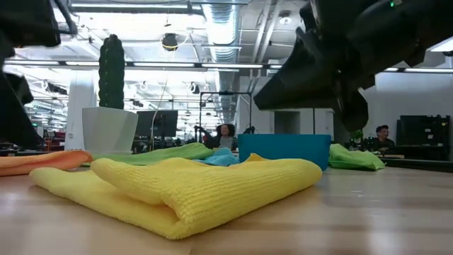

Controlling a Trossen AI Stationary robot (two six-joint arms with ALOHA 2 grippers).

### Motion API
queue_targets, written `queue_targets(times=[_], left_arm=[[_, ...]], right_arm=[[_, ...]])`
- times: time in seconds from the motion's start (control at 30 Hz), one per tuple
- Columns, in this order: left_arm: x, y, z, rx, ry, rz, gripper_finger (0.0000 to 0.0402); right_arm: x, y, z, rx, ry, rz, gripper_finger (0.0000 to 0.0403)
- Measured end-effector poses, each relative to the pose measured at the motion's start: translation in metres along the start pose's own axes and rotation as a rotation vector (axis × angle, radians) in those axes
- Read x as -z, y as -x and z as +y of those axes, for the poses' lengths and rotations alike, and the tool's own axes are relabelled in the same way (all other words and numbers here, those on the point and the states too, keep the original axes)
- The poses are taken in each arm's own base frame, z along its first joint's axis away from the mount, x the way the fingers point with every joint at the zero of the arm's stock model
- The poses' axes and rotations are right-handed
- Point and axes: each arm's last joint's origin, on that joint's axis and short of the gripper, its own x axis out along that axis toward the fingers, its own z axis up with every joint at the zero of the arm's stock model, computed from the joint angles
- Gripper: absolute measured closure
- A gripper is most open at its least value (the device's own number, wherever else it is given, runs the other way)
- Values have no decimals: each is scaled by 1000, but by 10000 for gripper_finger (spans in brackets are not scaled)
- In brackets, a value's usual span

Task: Fold microfiber towels
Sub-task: Fold the yellow towel

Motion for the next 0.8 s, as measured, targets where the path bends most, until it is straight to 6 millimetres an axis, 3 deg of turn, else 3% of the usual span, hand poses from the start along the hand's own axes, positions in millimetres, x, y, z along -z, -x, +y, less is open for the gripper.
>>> queue_targets(times=[0.17,0.37,0.47,0.63,0.73,0.8], left_arm=[[10,-18,8,-96,-1,-13,230],[16,-32,10,-138,-3,-2,234],[15,-31,10,-134,6,-4,258],[10,-26,5,-117,6,1,333],[4,-26,-4,-79,9,34,383],[-1,-24,-10,-54,10,36,394]], right_arm=[[-1,0,1,-9,-21,-7,351],[0,4,6,-44,-58,-12,351],[2,8,11,-78,-76,-18,351],[6,14,18,-129,-94,-4,354],[15,11,16,-119,-96,14,364],[21,4,16,-126,-97,18,373]])
